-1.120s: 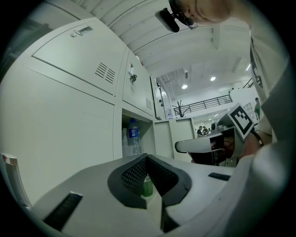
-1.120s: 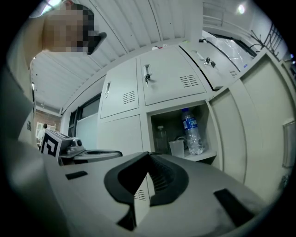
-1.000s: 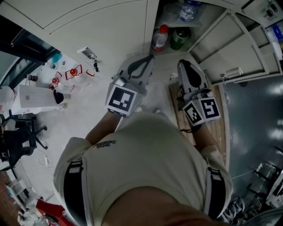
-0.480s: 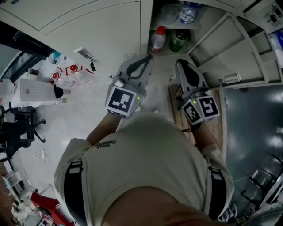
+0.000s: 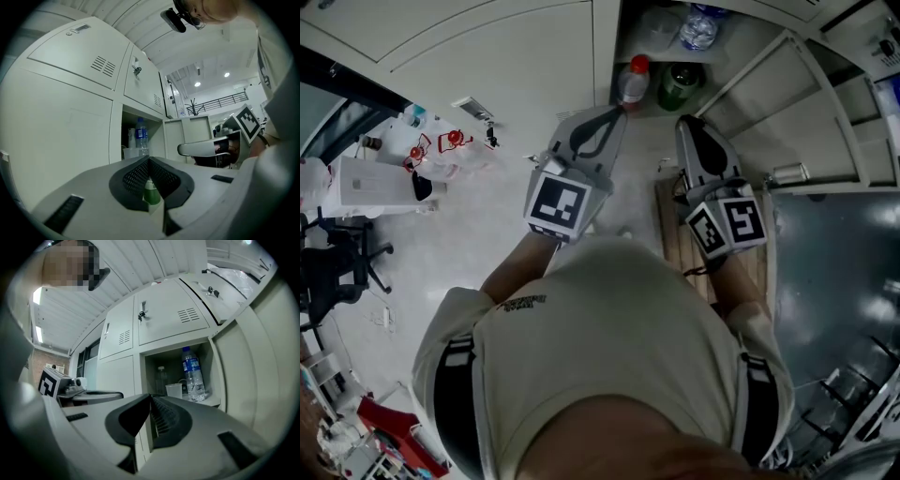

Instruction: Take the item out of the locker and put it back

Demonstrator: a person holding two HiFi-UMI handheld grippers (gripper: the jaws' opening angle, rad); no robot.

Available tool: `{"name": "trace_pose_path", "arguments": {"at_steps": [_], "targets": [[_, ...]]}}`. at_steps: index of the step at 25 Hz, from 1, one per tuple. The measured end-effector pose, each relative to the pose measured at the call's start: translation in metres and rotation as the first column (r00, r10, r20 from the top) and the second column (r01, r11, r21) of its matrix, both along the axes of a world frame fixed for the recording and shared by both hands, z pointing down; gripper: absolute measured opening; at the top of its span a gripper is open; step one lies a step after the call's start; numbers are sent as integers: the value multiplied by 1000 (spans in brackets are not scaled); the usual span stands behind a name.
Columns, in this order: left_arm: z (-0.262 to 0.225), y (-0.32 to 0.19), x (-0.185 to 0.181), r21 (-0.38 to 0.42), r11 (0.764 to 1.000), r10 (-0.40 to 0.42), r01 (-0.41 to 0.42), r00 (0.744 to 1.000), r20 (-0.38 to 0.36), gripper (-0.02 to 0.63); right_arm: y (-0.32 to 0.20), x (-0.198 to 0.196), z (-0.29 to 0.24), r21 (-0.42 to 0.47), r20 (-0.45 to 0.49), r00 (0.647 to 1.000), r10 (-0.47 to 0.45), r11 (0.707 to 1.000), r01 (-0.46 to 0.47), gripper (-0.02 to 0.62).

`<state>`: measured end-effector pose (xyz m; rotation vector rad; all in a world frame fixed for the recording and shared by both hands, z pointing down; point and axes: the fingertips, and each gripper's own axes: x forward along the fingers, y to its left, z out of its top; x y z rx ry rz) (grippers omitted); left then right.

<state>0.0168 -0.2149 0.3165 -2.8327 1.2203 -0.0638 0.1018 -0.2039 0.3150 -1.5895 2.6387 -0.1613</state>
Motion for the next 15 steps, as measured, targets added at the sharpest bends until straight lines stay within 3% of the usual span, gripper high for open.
{"name": "trace_pose_path", "arguments": {"at_steps": [5, 10, 15], "targets": [[-12, -14, 2, 17, 999, -31, 31, 999, -10, 12, -17, 3, -9, 22, -37, 999, -2, 1000, 3, 116], [-25, -34, 7, 50, 997, -52, 54, 997, -53, 13, -51, 6, -23, 72, -70, 997, 30, 997, -25, 293], [-34, -53, 11, 72, 995, -71, 76, 995, -69, 13, -88, 3, -30, 84, -56, 997, 50, 995, -45, 301]]}}
